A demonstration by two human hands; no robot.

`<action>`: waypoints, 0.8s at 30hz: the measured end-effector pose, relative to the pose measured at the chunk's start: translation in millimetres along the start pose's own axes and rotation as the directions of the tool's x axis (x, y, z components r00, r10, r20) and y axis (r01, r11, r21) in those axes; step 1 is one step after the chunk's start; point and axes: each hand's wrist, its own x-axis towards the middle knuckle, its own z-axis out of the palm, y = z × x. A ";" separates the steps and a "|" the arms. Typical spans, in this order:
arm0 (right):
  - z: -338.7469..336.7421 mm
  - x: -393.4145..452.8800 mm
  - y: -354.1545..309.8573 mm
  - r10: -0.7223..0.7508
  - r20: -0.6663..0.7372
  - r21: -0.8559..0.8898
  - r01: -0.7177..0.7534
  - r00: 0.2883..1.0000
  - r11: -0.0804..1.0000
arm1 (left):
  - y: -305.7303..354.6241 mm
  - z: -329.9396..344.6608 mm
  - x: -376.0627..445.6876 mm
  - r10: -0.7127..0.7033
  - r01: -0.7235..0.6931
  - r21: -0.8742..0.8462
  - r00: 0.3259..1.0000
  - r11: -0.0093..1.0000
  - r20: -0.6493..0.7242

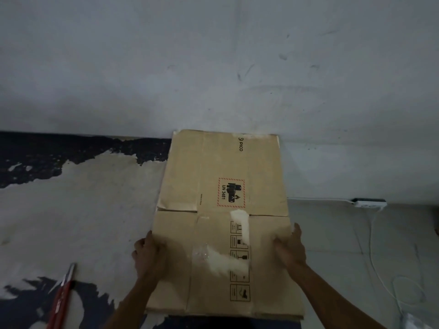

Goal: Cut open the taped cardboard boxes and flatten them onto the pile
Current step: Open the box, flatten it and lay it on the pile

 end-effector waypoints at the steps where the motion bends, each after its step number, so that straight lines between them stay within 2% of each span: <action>1: 1.4 1.4 0.8 -0.004 -0.009 -0.023 0.004 1.000 1.000 | 0.9 0.0 1.7 -0.011 0.011 -0.002 1.000 1.000 0.001; 5: -0.5 8.7 3.5 -0.078 0.033 -0.124 0.081 0.996 0.989 | 5.5 0.3 9.7 -0.058 0.058 -0.015 0.998 0.998 -0.007; 8: -6.6 14.8 -0.5 -0.026 0.038 -0.117 0.030 0.999 0.993 | 11.5 -1.0 12.8 -0.126 0.122 -0.087 0.991 0.989 -0.039; 11: -11.0 17.4 -7.5 -0.021 0.040 -0.161 0.027 0.999 0.987 | 17.8 -4.8 12.6 -0.149 0.149 0.005 0.988 0.989 -0.049; 14: -15.7 13.7 -19.3 -0.161 0.009 -0.310 0.156 0.987 0.938 | 25.0 -8.8 7.1 -0.124 0.129 0.077 0.990 0.989 -0.062; 16: -15.8 7.9 -31.1 -0.349 -0.002 -0.450 0.311 0.937 0.837 | 24.9 -10.3 0.5 -0.056 0.060 0.043 0.995 0.997 -0.088; 18: -9.4 -0.5 -43.6 -0.507 0.064 -0.544 0.456 0.860 0.705 | 20.3 -12.3 -10.5 0.028 -0.032 -0.025 0.991 0.999 -0.128; 21: 11.3 -16.9 -61.9 -0.637 0.214 -0.519 0.639 0.740 0.568 | 7.5 -17.3 -30.6 0.141 -0.168 -0.116 0.967 0.979 -0.214; 24: 40.5 -41.0 -79.5 -0.683 0.369 -0.442 0.766 0.630 0.467 | -12.1 -25.2 -49.1 0.196 -0.261 -0.173 0.927 0.950 -0.320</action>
